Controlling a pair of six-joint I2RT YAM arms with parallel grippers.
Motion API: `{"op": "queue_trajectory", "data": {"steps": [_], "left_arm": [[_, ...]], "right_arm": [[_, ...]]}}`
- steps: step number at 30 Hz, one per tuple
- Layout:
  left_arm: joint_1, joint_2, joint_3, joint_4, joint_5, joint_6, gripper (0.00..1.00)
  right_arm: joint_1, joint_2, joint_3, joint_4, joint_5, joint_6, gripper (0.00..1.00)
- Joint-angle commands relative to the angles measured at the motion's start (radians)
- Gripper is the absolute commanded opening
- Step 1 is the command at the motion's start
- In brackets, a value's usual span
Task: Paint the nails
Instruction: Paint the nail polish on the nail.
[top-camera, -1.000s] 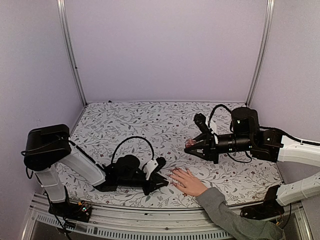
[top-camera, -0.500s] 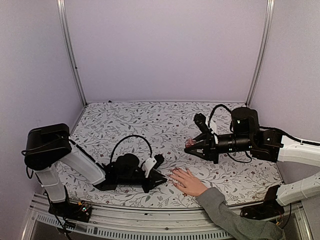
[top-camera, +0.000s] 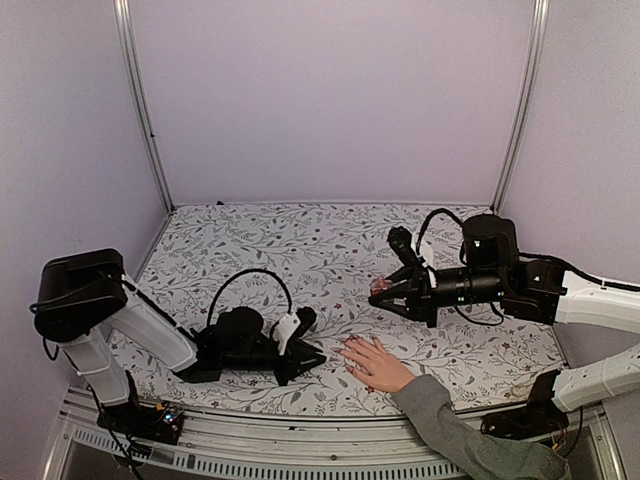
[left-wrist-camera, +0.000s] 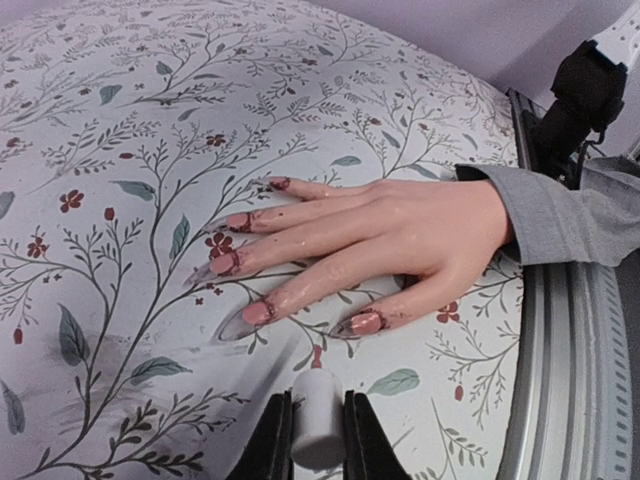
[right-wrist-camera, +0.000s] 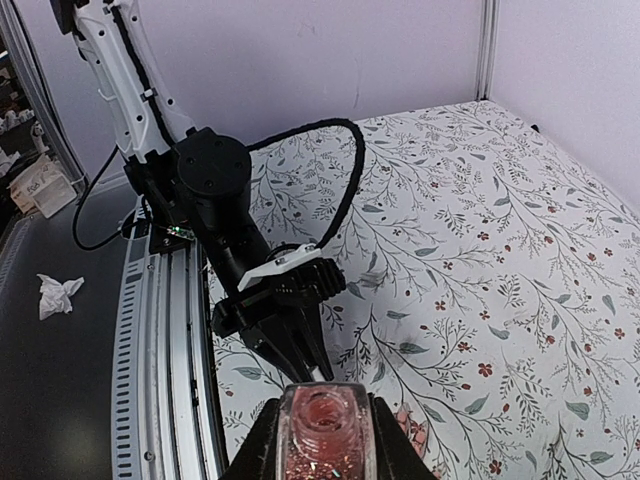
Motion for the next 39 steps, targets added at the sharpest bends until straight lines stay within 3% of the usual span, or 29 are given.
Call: {"op": "queue_trajectory", "data": {"steps": [1, 24, 39], "left_arm": [[-0.006, 0.011, 0.005, 0.079, 0.077, 0.017, 0.00], [-0.018, 0.117, 0.094, 0.045, 0.127, 0.023, 0.00], [-0.013, 0.133, 0.115, -0.015, 0.081, 0.017, 0.00]], "right_arm": [[-0.005, -0.011, -0.001, 0.022, 0.016, -0.001, 0.00], [-0.005, -0.010, 0.002, 0.015, 0.018, -0.001, 0.00], [-0.005, -0.004, 0.002, 0.017, 0.018, -0.001, 0.00]]}}
